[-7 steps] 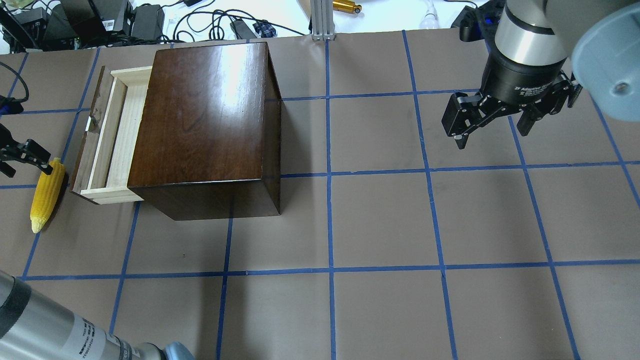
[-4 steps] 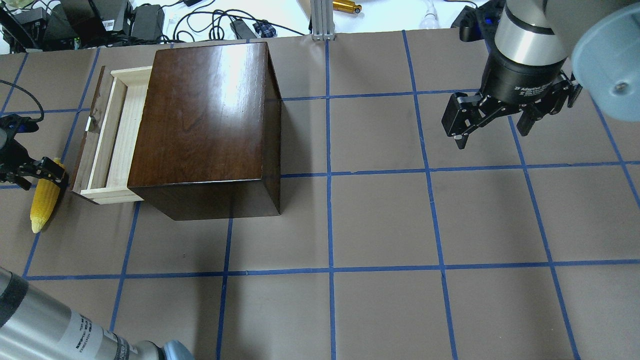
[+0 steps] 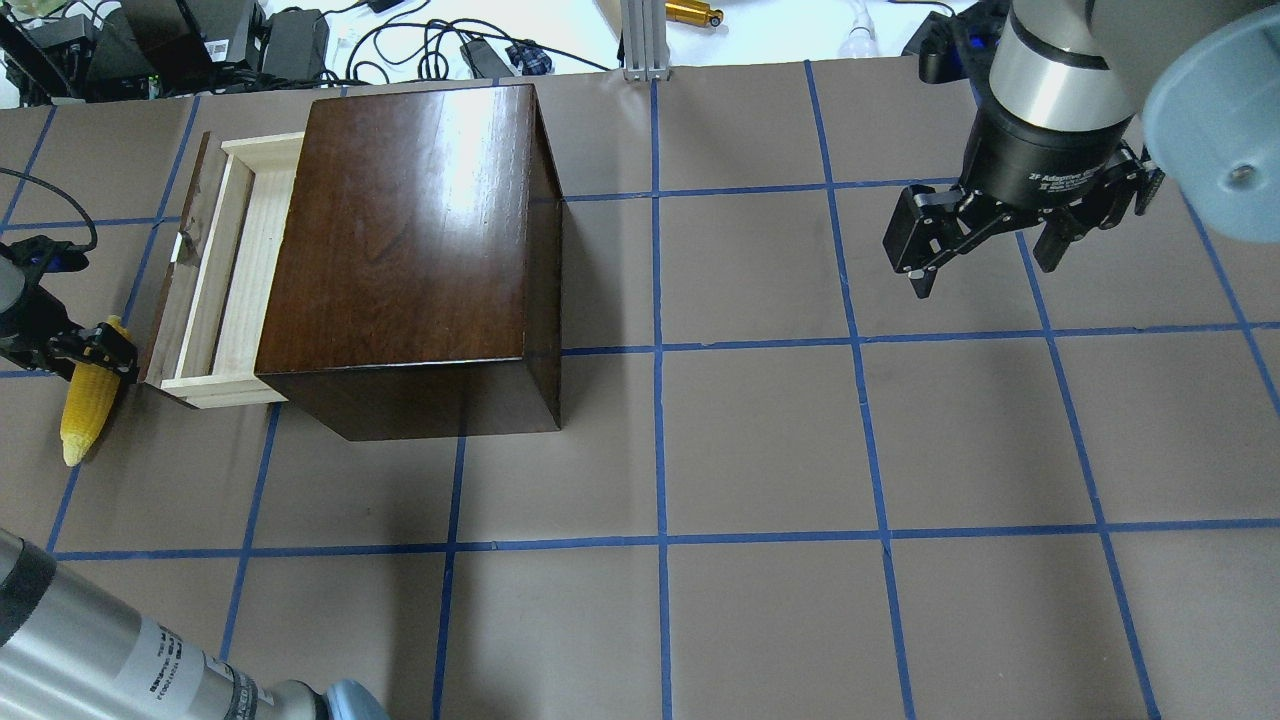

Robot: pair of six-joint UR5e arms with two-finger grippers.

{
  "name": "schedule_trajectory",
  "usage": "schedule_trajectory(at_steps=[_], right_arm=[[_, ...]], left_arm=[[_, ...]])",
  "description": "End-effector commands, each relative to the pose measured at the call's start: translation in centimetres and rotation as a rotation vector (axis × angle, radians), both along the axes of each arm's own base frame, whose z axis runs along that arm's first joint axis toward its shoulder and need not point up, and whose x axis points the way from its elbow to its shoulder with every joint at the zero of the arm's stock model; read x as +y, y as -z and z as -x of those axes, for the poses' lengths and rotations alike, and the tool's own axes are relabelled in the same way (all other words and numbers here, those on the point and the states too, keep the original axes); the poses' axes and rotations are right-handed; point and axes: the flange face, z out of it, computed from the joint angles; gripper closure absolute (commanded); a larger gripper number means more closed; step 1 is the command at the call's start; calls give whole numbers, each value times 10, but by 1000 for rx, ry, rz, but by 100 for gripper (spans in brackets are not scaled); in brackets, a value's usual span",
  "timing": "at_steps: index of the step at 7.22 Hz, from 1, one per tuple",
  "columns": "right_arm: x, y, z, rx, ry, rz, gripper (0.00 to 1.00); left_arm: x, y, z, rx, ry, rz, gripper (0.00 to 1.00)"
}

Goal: Open drawer and put corn inside
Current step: 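Lower the left gripper and grasp the yellow corn cob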

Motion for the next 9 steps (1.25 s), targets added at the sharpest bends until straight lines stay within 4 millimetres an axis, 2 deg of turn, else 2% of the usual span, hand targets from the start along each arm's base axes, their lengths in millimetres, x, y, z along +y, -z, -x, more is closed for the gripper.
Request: schedule_trajectory(at_steps=[1, 2, 9], right_arm=[[0, 0, 0, 0, 0, -1, 0], [0, 0, 0, 0, 0, -1, 0], [0, 0, 0, 0, 0, -1, 0]], left_arm=[[0, 0, 0, -1, 7, -1, 84], [0, 0, 0, -1, 6, -2, 100], [1, -5, 0, -6, 8, 1, 100]])
